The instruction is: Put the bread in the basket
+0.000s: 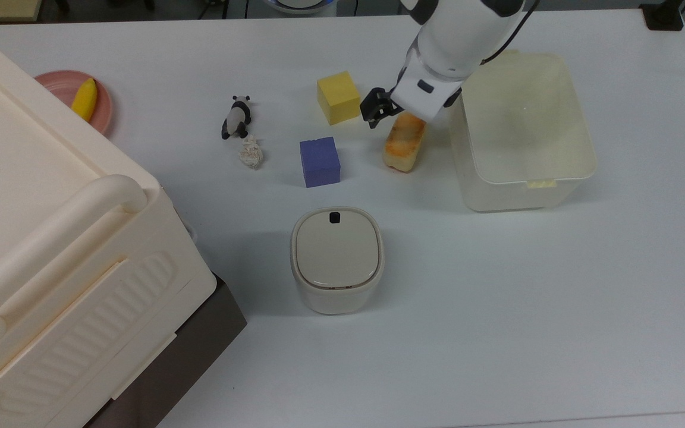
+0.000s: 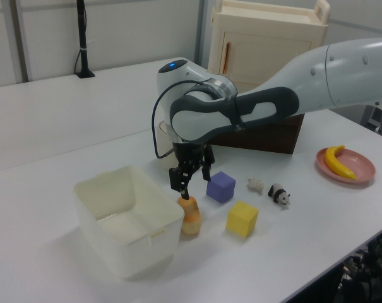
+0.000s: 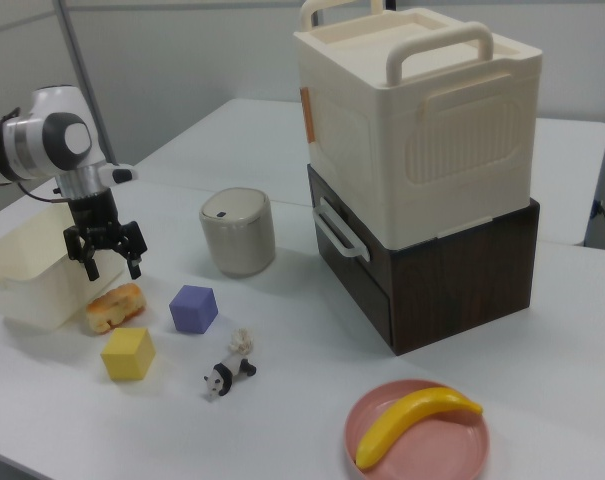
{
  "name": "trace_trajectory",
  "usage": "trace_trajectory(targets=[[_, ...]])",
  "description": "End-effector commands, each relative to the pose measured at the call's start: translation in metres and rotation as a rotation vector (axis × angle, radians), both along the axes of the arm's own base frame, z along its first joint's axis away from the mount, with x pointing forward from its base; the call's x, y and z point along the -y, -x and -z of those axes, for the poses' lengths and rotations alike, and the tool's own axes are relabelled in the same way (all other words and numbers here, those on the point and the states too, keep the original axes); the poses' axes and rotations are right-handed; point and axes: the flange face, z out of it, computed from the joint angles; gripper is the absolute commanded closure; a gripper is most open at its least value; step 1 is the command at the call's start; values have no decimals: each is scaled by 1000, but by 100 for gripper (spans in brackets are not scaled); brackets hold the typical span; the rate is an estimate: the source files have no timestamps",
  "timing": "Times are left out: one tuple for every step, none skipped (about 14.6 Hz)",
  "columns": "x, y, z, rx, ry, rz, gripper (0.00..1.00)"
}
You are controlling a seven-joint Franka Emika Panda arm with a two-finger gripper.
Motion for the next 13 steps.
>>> trace_trajectory(targets=[[15, 4, 2, -42, -51, 141, 0], [17, 4, 3, -44, -55, 154, 0], [19, 4, 5, -50, -58, 163, 0], [20, 4, 7, -53, -62, 168, 0], [22, 4, 11, -57, -64, 175, 0], [27, 3, 12, -61, -68, 185, 0], [29, 2, 13, -64, -72, 182, 0], [31, 2, 13, -69, -81, 178, 0], [36, 1, 16, -82, -95, 172, 0], [42, 0, 16, -96, -121, 153, 0], [43, 1, 17, -114, -155, 130, 0], [45, 0, 17, -124, -178, 128, 0], [45, 2, 20, -131, -183, 128, 0]])
